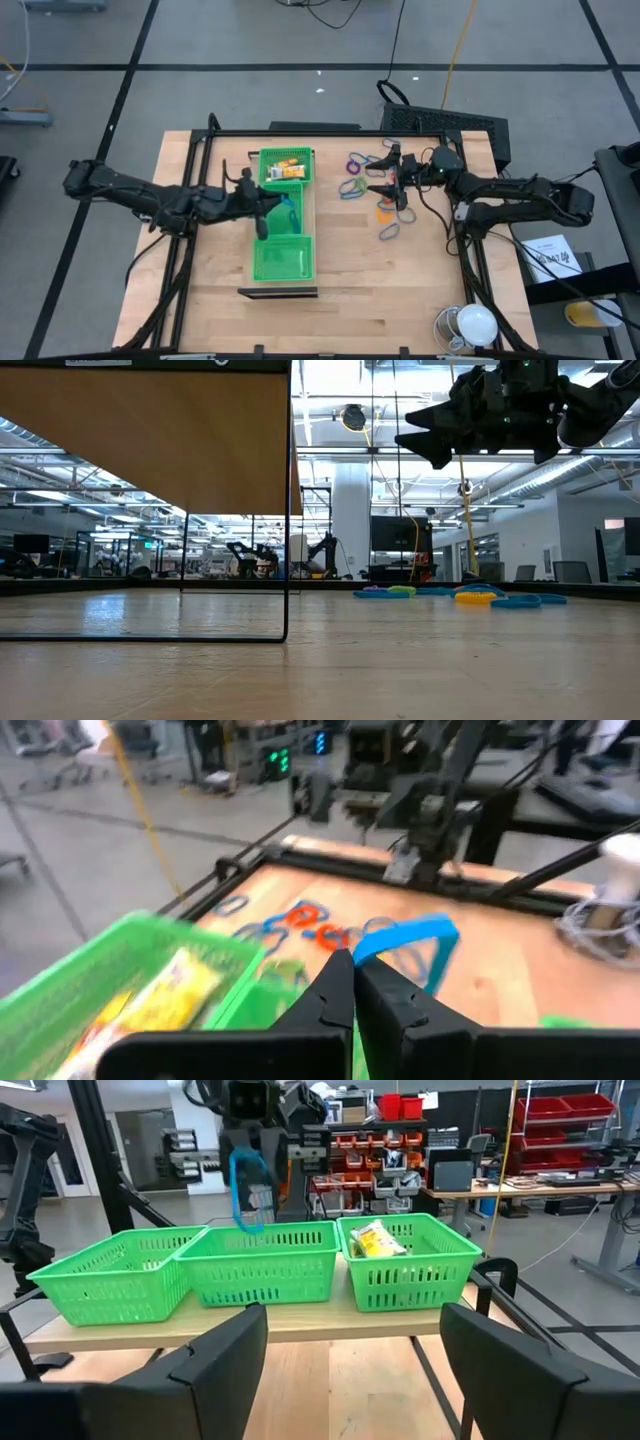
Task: Pick & Place Office Desk Supplies
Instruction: Put the blue rubber band into the center green bin on the shelf
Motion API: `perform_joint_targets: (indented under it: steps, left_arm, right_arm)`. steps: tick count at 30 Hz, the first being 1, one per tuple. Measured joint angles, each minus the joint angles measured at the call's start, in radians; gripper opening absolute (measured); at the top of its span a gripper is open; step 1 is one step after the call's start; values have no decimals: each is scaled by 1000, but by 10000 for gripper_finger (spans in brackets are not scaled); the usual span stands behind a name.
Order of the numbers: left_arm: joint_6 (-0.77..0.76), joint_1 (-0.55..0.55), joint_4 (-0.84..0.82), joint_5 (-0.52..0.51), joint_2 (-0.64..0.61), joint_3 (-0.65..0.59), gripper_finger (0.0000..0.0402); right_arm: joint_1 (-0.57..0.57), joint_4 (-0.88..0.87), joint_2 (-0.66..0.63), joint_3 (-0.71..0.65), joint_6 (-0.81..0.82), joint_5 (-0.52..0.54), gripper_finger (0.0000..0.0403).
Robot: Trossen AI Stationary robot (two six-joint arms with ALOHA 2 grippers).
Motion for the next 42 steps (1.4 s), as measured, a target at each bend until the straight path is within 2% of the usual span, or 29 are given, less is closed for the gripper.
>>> perform_joint_targets:
  steps: [7, 16, 42]
  left_arm:
    - [-41, 0, -19, -25, -20, -40, 3]
    - [-36, 2, -21, -14, -19, -41, 50]
    - [-30, 3, -15, -13, -19, -41, 51]
  right_arm:
    - [0, 1, 0, 0, 0, 0, 283]
    - [0, 0, 0, 0, 0, 0, 279]
    - [1, -11, 0, 0, 0, -1, 283]
